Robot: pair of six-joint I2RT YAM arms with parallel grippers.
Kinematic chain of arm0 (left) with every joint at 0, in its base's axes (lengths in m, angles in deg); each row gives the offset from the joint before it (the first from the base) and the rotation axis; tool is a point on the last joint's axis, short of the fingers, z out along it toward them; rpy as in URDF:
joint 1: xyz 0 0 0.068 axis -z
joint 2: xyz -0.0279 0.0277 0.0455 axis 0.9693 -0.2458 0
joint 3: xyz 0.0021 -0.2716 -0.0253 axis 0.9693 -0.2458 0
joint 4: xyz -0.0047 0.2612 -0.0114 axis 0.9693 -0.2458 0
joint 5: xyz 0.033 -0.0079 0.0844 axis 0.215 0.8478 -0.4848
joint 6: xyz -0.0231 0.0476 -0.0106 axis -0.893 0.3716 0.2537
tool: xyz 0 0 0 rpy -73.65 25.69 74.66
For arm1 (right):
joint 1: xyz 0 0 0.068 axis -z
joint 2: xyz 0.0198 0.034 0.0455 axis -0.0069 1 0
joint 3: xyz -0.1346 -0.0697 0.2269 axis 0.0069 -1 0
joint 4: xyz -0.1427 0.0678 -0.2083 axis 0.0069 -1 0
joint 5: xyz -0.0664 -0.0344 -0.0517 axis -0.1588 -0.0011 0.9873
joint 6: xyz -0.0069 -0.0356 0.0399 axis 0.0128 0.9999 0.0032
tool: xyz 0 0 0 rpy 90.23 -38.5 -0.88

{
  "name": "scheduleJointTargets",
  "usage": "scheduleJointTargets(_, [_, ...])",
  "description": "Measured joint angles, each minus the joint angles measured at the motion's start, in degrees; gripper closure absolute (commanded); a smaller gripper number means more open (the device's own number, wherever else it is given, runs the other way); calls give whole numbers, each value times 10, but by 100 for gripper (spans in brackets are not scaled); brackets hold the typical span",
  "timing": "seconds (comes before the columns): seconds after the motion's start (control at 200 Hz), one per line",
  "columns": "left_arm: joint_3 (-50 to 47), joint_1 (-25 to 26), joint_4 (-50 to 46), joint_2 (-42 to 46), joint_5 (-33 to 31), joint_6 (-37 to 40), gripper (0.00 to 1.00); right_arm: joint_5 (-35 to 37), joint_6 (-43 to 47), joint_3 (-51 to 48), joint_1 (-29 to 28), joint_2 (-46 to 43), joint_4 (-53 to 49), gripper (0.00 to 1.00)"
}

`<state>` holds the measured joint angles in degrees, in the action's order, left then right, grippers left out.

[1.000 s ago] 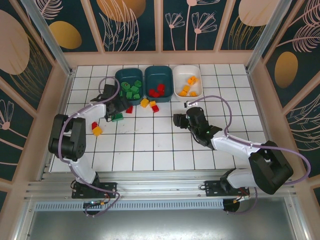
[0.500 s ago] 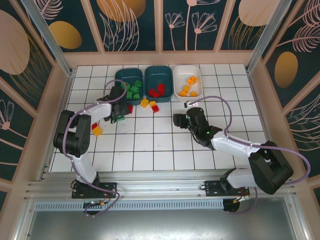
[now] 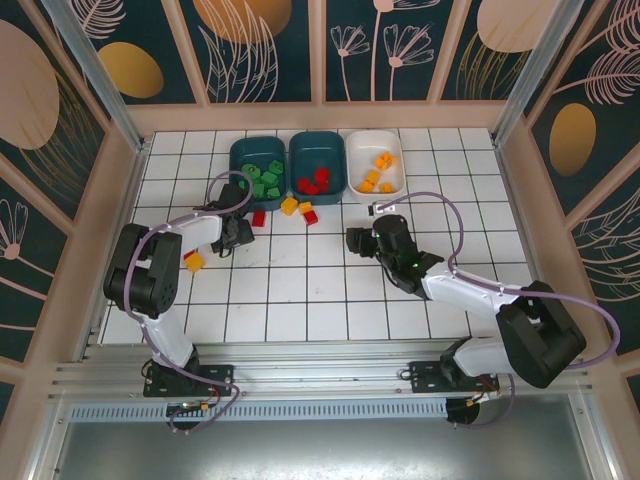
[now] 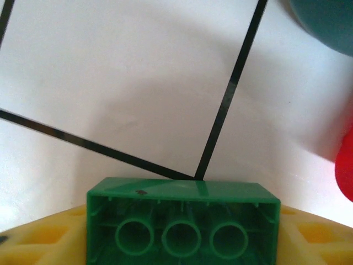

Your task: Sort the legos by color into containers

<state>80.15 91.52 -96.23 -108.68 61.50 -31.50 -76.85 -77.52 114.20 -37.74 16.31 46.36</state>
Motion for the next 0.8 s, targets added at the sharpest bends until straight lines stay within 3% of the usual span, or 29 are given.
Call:
scheduleJointTargets(0.185, [0,0,1,11,7,2,51,0,0,0,0,0,0,32])
scheduleJointTargets(0.33, [2,2,-10,75,14,2,51,0,0,0,0,0,0,32])
scheduleJointTargets(0.485, [77,5,-24,101,24,2,51,0,0,0,0,2,1,32])
scheduleJointTargets(0.616, [185,6,-6,40,44,0,53,2,0,0,0,3,2,32])
scheduleJointTargets(0.801, [352,6,7,-134,78,-2,46,2,0,-1,0,5,9,32])
